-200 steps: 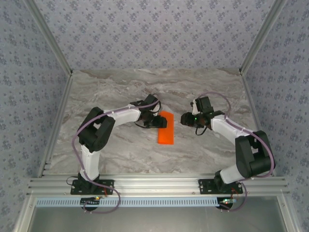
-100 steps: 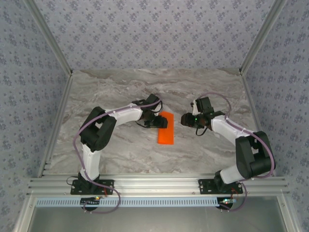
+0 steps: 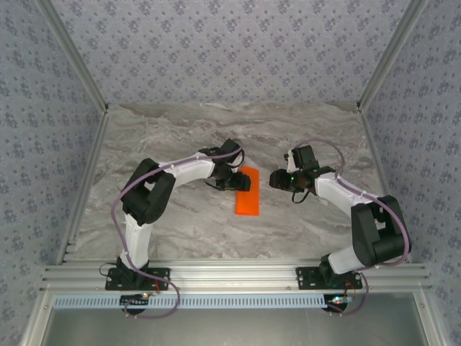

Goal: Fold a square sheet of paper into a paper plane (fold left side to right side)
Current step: First fold in half a square sheet of paper at the center of the table.

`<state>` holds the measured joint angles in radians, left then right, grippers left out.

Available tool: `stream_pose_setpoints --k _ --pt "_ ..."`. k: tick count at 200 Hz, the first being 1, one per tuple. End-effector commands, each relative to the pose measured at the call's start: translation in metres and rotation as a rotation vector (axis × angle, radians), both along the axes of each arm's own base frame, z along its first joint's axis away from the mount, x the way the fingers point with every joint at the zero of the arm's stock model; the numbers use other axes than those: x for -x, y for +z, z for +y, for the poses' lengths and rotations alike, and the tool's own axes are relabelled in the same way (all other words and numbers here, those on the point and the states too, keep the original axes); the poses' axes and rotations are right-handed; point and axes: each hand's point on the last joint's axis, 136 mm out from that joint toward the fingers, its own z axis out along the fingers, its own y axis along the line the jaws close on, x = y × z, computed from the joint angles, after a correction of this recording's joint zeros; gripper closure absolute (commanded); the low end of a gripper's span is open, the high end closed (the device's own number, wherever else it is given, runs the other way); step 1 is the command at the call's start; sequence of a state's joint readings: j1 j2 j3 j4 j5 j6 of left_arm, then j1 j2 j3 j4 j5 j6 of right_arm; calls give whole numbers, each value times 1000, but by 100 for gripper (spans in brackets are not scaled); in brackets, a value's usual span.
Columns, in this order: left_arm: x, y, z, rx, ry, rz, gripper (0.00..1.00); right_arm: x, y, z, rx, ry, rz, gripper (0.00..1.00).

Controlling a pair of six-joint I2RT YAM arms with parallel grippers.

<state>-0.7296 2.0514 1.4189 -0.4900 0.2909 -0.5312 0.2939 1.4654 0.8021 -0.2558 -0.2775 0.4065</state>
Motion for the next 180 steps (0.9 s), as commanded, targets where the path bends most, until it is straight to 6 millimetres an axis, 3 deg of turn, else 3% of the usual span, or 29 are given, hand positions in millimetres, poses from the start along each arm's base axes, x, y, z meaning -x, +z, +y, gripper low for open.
stream_pose_setpoints --k 1,180 --pt "25 -39 -2 -56 -55 86 38 4 0 2 -22 -4 9 54" --pt "27 -51 -2 -100 -61 120 36 5 -3 11 -31 16 29 54"
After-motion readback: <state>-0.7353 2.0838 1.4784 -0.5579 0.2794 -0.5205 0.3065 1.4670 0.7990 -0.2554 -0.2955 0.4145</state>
